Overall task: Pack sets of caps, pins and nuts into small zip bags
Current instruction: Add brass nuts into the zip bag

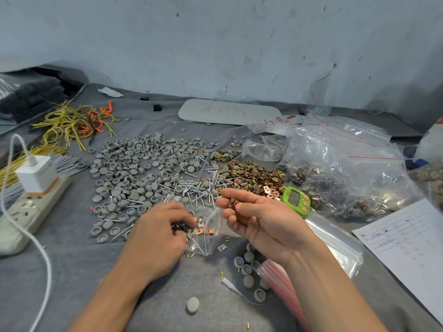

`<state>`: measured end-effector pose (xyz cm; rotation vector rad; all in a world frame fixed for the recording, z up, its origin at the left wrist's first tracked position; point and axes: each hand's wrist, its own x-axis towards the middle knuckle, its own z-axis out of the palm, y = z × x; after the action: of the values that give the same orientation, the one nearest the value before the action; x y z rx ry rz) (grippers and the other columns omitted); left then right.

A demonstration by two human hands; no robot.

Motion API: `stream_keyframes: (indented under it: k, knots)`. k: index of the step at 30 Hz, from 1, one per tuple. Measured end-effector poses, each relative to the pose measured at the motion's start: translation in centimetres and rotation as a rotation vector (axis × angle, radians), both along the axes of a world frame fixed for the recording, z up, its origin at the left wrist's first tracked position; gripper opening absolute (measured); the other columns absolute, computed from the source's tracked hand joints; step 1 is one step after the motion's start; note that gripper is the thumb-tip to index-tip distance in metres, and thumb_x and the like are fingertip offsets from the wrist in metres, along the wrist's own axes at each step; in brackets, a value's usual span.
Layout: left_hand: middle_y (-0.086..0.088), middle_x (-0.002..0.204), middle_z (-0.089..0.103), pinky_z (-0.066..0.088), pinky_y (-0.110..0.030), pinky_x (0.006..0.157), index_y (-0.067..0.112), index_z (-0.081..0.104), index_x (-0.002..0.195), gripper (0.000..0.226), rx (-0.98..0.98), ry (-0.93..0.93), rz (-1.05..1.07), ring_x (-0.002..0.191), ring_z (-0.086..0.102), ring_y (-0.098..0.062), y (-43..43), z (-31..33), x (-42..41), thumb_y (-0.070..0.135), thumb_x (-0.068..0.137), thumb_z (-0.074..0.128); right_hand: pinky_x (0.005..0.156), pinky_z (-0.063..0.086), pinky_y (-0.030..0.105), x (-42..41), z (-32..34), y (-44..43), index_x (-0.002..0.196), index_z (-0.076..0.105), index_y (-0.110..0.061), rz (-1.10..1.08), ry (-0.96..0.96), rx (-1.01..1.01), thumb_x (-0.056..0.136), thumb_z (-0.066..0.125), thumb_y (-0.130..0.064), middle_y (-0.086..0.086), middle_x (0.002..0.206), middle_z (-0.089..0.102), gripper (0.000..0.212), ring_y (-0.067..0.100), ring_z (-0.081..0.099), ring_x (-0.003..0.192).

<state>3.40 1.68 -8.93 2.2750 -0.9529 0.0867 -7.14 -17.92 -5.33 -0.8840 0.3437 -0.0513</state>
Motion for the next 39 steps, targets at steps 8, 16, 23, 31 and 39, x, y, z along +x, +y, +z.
stream_keyframes:
  k: [8,16,23,31,39]
  knots:
    - [0.031,0.094,0.061,0.045,-0.017,0.087,0.038,0.075,0.078,0.042,-0.003,0.010,-0.005,0.101,0.055,0.008,0.1,0.0,0.0,-0.004,0.073,0.067,0.076,0.064,0.035,-0.3,-0.2,-0.3,0.104,0.079,0.004,-0.004,0.013,0.035,0.099,0.036,0.018,0.029,0.119,0.072,0.045,0.037,0.075,0.102]
    - [0.033,0.095,0.061,0.045,-0.020,0.091,0.037,0.075,0.079,0.042,-0.015,0.016,-0.003,0.104,0.052,0.012,0.1,-0.1,0.1,-0.003,0.073,0.066,0.066,0.063,0.029,-0.8,-0.8,-0.8,0.107,0.075,0.001,-0.081,0.104,-0.276,0.090,0.053,0.025,0.024,0.103,0.077,0.037,0.032,0.078,0.087]
    - [0.031,0.093,0.061,0.039,-0.010,0.083,0.038,0.073,0.078,0.044,-0.022,0.007,-0.012,0.106,0.052,0.012,0.0,0.0,-0.1,-0.006,0.074,0.065,0.064,0.062,0.025,-0.8,-1.0,0.3,0.091,0.080,-0.014,-0.075,0.249,-0.848,0.089,0.065,0.010,0.009,0.077,0.079,0.029,0.019,0.077,0.072]
    - [0.031,0.092,0.061,0.036,-0.005,0.082,0.034,0.076,0.077,0.041,-0.006,0.004,0.004,0.104,0.053,0.008,0.0,0.1,-0.1,-0.005,0.070,0.065,0.064,0.059,0.020,0.7,-0.1,2.7,0.083,0.080,-0.024,-0.049,0.293,-1.135,0.087,0.073,-0.004,-0.003,0.070,0.077,0.022,0.003,0.067,0.058]
    - [0.028,0.093,0.064,0.038,-0.007,0.086,0.033,0.077,0.077,0.041,-0.015,0.004,0.007,0.098,0.058,0.003,0.0,-0.2,0.2,-0.004,0.066,0.065,0.073,0.063,0.030,2.2,-0.4,4.4,0.076,0.075,-0.029,-0.078,0.362,-1.268,0.083,0.079,-0.005,-0.010,0.078,0.076,0.025,0.007,0.072,0.075]
